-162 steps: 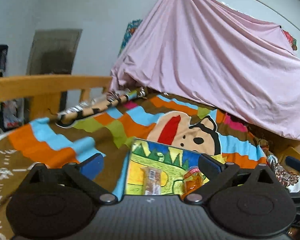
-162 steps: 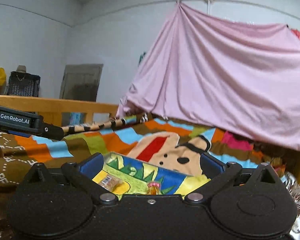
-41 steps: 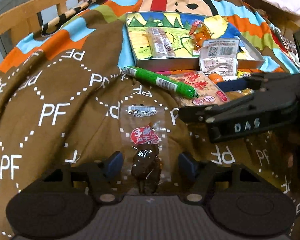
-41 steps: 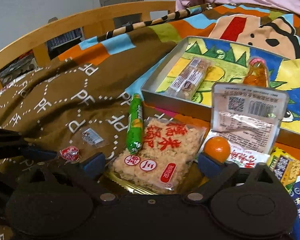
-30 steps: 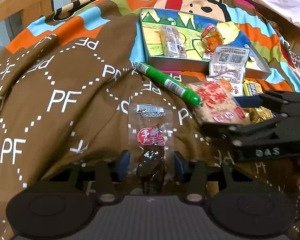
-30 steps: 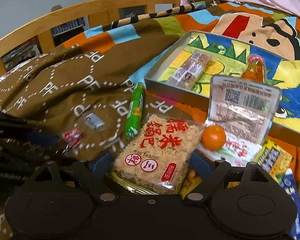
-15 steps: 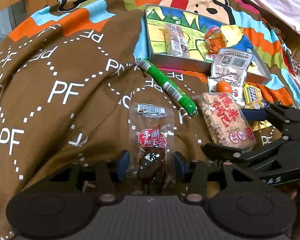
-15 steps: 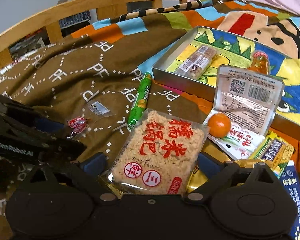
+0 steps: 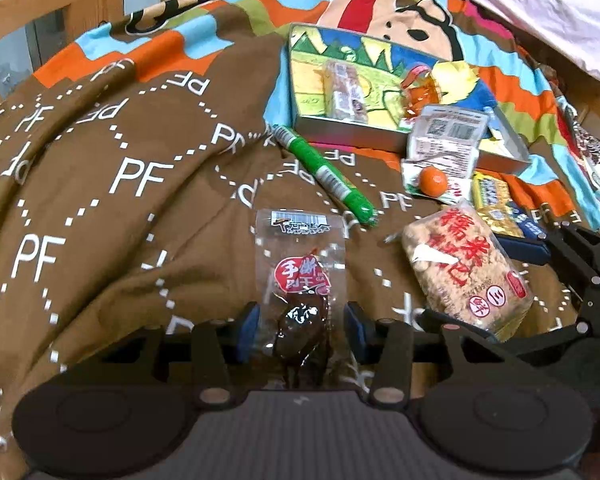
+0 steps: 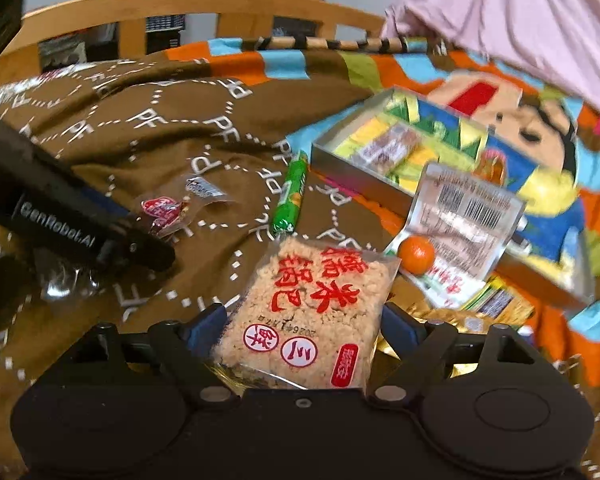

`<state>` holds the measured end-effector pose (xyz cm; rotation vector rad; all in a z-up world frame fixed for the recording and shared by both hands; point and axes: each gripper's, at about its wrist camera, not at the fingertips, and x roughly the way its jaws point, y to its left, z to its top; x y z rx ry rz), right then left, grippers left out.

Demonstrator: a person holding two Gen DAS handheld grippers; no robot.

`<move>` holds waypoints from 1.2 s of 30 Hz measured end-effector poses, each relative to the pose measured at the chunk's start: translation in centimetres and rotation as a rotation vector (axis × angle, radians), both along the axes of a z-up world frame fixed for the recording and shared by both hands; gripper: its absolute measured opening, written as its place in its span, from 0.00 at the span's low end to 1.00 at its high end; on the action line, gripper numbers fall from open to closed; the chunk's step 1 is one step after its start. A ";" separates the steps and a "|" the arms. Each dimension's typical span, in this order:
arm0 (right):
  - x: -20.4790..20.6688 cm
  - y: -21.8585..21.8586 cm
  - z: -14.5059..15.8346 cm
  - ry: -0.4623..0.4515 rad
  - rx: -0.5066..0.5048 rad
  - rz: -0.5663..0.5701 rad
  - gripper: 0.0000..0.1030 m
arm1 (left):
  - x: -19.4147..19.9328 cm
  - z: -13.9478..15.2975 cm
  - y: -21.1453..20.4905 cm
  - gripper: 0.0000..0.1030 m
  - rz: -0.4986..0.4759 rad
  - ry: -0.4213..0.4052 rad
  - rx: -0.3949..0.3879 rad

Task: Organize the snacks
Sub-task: 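Grasp the rice-cracker bag with the right tool while the left tool grasps the dried-meat packet, then carry both packets over the metal tray and release them inside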

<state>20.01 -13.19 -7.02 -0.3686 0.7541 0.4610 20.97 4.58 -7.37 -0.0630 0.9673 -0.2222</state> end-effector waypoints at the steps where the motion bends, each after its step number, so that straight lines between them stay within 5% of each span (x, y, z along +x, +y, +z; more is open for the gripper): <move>1: -0.6 0.1 0.3 -0.028 -0.018 0.011 0.81 | -0.4 0.2 -0.1 0.48 -0.003 -0.007 -0.004; 12: -4.5 0.2 2.8 -0.285 -0.102 0.036 0.80 | -3.0 3.4 -0.8 0.48 -0.010 -0.218 -0.030; 20: -5.1 0.3 3.9 -0.465 -0.151 0.048 0.80 | -3.3 5.2 0.3 0.48 0.070 -0.361 -0.110; 36: -0.5 -0.8 6.5 -0.621 -0.243 0.084 0.80 | 2.2 6.6 -0.3 0.48 0.146 -0.488 -0.198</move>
